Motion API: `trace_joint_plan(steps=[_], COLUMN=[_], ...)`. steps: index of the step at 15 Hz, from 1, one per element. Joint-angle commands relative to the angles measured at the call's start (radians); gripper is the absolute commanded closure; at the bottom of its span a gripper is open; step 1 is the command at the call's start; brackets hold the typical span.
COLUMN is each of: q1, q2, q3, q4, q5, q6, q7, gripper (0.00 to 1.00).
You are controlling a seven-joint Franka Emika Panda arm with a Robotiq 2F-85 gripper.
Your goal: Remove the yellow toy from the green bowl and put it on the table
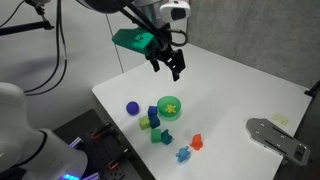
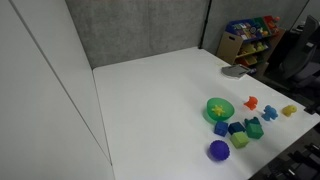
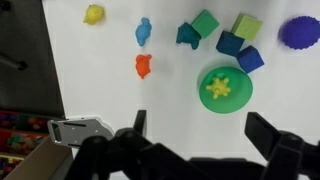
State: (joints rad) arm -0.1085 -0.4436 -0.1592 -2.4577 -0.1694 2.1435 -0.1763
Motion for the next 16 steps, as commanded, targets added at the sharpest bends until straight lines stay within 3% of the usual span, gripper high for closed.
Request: trace_joint_plan(steps=[1,9,16], q1=[0.006,-0.01,0.016], q2=[0.088,0.348,0.558], q3=[0.001,-0.051,0.032], q4=[0.048,0.113,0.169], q5=[0.042,0.183,0.285], q6=[0.044,0.197,0.287], q7=[0.021,-0.026,-0.023], gripper=[0.0,0.0,0.0])
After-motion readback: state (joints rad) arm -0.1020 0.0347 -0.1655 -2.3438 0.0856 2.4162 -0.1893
